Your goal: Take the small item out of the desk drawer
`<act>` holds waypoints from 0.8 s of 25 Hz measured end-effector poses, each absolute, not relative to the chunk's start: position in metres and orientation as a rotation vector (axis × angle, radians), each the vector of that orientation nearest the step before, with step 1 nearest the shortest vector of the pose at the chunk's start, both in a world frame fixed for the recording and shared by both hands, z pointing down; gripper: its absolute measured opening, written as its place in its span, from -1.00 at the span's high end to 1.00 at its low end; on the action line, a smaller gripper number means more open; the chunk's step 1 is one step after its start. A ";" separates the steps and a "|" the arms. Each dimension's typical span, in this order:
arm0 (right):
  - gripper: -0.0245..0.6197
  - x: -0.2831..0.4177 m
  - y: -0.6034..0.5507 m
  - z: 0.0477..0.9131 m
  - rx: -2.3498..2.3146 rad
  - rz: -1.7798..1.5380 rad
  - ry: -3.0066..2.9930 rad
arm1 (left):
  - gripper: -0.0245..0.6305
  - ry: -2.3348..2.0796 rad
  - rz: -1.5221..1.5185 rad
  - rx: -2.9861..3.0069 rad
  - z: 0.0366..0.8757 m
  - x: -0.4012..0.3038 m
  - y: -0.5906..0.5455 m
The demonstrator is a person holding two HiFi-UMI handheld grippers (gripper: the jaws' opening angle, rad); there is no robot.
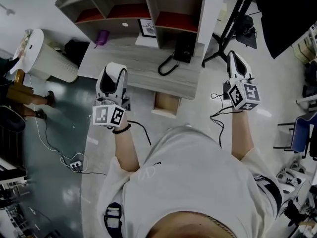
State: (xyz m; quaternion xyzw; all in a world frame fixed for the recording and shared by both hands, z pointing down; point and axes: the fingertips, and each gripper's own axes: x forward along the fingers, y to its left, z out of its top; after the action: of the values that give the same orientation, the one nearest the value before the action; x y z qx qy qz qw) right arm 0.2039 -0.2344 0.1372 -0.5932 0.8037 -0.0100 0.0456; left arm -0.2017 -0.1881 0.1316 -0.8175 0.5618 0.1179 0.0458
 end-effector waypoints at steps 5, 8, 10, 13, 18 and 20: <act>0.93 0.207 -0.235 0.137 -1.824 -0.034 2.447 | 0.08 1.713 0.332 -2.497 0.133 -0.199 -0.193; 0.93 0.207 -0.234 0.139 -1.833 -0.028 2.454 | 0.08 1.719 0.341 -2.499 0.136 -0.200 -0.193; 0.93 0.208 -0.233 0.138 -1.840 -0.015 2.457 | 0.08 1.717 0.348 -2.500 0.137 -0.200 -0.194; 0.93 0.210 -0.232 0.139 -1.847 -0.003 2.459 | 0.08 1.721 0.340 -2.497 0.139 -0.199 -0.193; 0.93 0.210 -0.232 0.140 -1.847 -0.002 2.470 | 0.08 1.741 0.338 -2.495 0.142 -0.201 -0.191; 0.93 0.210 -0.232 0.141 -1.844 -0.007 2.471 | 0.08 1.743 0.336 -2.492 0.142 -0.201 -0.190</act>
State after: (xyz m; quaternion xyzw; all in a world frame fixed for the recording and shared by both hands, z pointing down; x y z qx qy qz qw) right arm 0.2101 -0.2320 0.1406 -0.5977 0.8012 -0.0024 0.0291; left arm -0.2011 -0.1903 0.1422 -0.8139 0.5691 0.1097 0.0410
